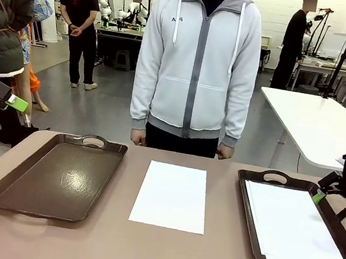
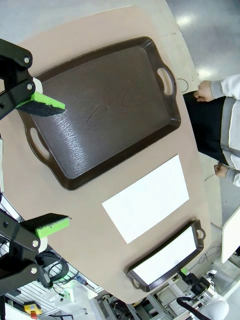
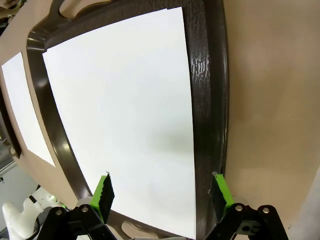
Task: Sort the A4 documents.
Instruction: Receive the A4 Paper.
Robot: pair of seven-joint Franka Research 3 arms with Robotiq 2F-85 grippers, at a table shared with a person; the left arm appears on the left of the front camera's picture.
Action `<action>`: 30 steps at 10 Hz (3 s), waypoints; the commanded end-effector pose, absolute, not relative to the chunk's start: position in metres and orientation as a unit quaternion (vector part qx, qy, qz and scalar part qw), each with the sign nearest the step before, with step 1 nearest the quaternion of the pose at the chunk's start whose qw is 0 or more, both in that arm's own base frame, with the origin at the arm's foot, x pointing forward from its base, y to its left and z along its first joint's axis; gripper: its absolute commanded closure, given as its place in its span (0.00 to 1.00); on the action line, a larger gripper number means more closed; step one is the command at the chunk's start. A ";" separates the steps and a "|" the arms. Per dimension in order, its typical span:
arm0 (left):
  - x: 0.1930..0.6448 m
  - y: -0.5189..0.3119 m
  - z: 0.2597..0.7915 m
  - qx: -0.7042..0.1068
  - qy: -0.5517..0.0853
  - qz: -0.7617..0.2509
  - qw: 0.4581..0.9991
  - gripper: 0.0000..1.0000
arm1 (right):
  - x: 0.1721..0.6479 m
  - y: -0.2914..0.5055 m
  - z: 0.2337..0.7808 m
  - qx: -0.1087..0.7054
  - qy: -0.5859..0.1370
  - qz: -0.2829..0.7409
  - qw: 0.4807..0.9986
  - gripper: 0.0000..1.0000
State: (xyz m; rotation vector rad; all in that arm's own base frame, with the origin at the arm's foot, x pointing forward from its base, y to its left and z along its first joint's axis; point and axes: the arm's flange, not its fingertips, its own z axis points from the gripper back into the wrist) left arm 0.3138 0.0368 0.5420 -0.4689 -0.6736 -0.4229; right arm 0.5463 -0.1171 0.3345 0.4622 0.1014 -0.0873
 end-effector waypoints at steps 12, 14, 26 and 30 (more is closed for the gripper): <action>0.314 0.038 0.541 -0.235 -0.326 -0.210 0.891 0.00 | 0.508 -0.035 0.417 0.073 -0.152 0.153 0.974 0.00; 0.314 0.038 0.541 -0.235 -0.326 -0.210 0.891 0.00 | 0.496 0.026 0.475 0.080 -0.232 0.307 0.920 0.00; 0.314 0.038 0.541 -0.235 -0.326 -0.210 0.891 0.00 | 0.412 0.049 0.560 0.282 -0.208 0.436 0.829 0.00; 0.314 0.038 0.541 -0.235 -0.326 -0.210 0.891 0.00 | 0.427 0.050 0.560 0.297 -0.206 0.433 0.826 0.00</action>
